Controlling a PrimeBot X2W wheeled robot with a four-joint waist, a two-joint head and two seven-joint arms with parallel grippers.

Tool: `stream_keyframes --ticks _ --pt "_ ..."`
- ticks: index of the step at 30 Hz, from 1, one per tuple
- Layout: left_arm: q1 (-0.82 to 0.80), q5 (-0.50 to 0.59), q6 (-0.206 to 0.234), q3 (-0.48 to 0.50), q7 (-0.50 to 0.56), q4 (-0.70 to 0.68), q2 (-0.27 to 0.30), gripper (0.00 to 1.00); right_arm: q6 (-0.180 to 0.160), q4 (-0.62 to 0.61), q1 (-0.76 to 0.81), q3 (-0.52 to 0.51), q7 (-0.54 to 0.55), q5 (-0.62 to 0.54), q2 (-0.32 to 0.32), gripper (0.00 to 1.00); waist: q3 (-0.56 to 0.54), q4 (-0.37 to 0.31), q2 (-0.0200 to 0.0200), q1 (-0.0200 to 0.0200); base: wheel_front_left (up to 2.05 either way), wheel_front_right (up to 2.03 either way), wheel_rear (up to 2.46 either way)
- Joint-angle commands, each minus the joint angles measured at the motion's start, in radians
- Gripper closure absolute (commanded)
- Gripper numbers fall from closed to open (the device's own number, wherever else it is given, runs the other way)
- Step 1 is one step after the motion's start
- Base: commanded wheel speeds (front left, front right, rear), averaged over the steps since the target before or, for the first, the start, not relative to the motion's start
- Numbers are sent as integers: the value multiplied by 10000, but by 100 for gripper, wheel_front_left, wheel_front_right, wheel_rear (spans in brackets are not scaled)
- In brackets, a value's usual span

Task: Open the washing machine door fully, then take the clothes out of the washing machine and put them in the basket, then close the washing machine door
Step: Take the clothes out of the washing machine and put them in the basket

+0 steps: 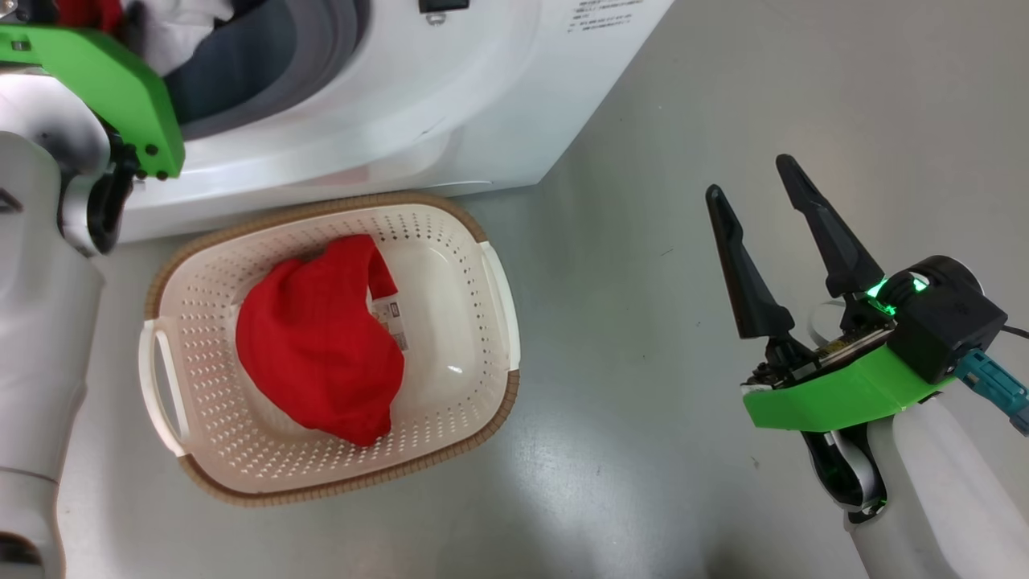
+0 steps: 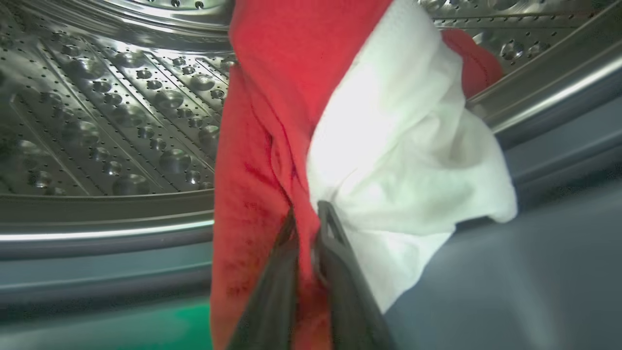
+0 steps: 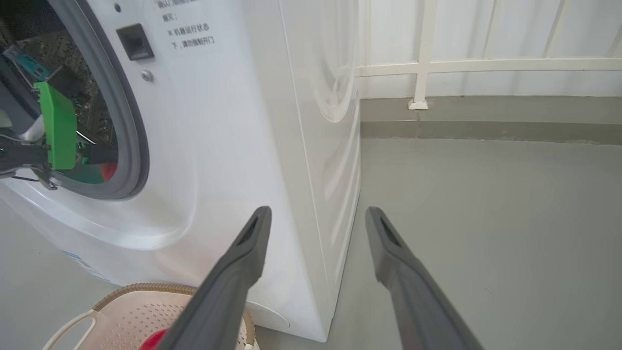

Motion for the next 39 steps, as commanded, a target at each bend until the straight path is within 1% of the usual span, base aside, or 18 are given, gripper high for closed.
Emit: stream_keyframes --ticks 1,6,13,20,21,26,33,36,39 --pt "-157 80 85 140 -166 -117 517 100 35 -261 -57 224 -63 193 21 0 -8 20 0 0 0 0 0" --pt "-86 -16 20 157 -725 -52 378 100 35 -240 -79 249 -63 344 21 0 -48 109 0 0 0 0 0" --pt "86 -90 -86 182 -1873 -51 233 100 35 -195 -98 226 -63 390 -13 0 -182 236 0 0 0 0 0" --pt "753 -196 -231 217 -3166 -79 159 100 35 -161 28 194 -63 395 -16 0 -560 324 0 0 0 0 0" --pt "753 -196 -231 217 -3166 -79 159 100 35 -161 28 194 -63 395 -16 0 -560 324 0 0 0 0 0" --pt "1348 -181 -253 235 -3839 -317 154 100 35 -123 147 181 -63 398 -15 0 -893 384 0 0 0 0 0" --pt "2339 -175 -5 529 -4092 -1127 140 100 35 -67 405 161 -63 494 30 0 -1507 445 0 0 0 0 0" --pt "2916 -87 135 817 -4102 -2003 153 100 35 -55 515 130 -63 512 36 0 -1766 455 0 0 0 0 0" --pt "3653 11 169 1186 -4105 -2959 180 100 35 -15 624 119 -63 560 49 0 -2022 452 0 0 0 0 0"
